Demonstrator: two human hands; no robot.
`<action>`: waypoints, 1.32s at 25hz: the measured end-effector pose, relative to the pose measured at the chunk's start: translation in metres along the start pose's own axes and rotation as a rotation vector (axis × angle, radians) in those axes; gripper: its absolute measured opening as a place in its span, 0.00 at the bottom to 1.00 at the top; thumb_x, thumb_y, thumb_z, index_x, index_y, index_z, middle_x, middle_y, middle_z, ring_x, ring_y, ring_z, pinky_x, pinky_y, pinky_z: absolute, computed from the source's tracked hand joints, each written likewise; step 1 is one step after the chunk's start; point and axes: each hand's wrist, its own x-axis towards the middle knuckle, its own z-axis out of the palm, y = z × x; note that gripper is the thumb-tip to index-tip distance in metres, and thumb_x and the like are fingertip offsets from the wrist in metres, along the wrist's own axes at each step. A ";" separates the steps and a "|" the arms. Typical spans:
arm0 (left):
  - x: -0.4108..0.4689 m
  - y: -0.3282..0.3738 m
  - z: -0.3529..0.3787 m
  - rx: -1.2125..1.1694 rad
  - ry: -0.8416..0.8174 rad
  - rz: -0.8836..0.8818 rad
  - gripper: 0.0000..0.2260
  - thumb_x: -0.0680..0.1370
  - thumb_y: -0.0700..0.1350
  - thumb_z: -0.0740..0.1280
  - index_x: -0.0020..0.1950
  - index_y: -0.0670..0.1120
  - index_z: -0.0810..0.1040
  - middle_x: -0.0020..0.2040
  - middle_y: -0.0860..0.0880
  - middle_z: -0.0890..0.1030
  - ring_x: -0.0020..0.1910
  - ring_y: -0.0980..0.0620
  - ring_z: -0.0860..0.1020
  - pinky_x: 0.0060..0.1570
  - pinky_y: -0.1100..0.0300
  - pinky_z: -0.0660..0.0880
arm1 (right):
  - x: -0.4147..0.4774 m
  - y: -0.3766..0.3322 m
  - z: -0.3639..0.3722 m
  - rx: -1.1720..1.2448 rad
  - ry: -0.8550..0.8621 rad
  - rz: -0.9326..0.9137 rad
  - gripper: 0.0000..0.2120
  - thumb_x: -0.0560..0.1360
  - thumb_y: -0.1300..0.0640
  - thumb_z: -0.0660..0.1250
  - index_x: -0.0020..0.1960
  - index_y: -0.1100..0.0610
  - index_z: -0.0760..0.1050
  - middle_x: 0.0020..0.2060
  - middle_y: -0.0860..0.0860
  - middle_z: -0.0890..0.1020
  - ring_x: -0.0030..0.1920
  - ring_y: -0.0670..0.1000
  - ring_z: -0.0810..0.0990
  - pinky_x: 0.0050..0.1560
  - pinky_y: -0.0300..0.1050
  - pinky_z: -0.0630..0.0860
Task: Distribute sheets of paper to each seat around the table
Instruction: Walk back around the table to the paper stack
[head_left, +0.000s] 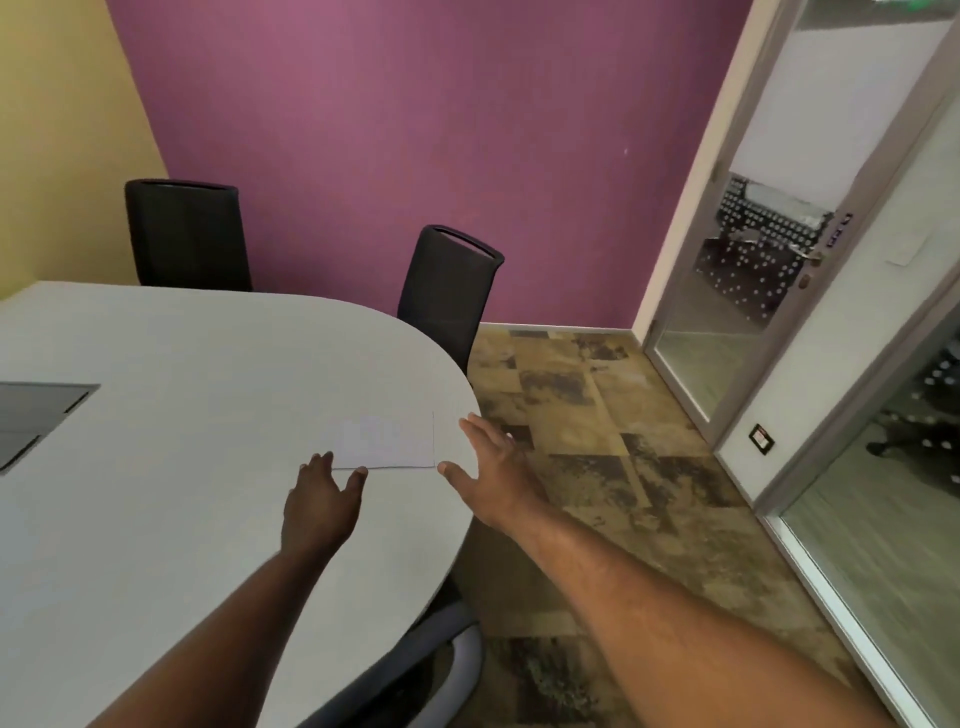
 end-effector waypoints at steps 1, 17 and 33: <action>0.002 0.012 0.008 0.010 0.010 -0.011 0.30 0.80 0.58 0.62 0.76 0.41 0.65 0.76 0.42 0.67 0.75 0.42 0.66 0.72 0.44 0.64 | 0.011 0.012 -0.004 0.014 -0.016 -0.011 0.35 0.78 0.34 0.58 0.80 0.46 0.55 0.80 0.44 0.57 0.79 0.50 0.56 0.76 0.50 0.55; 0.127 0.029 0.165 0.391 0.098 -0.174 0.32 0.81 0.62 0.53 0.80 0.46 0.57 0.81 0.45 0.58 0.81 0.46 0.53 0.78 0.44 0.50 | 0.244 0.121 0.059 -0.024 -0.301 -0.323 0.34 0.78 0.35 0.59 0.79 0.47 0.57 0.79 0.45 0.59 0.78 0.46 0.57 0.78 0.47 0.54; 0.194 0.034 0.247 0.588 0.033 -0.664 0.32 0.81 0.60 0.52 0.81 0.45 0.55 0.82 0.44 0.53 0.81 0.44 0.49 0.77 0.42 0.44 | 0.470 0.146 0.195 -0.164 -0.646 -0.783 0.30 0.81 0.43 0.57 0.79 0.53 0.59 0.79 0.50 0.60 0.79 0.48 0.54 0.80 0.50 0.46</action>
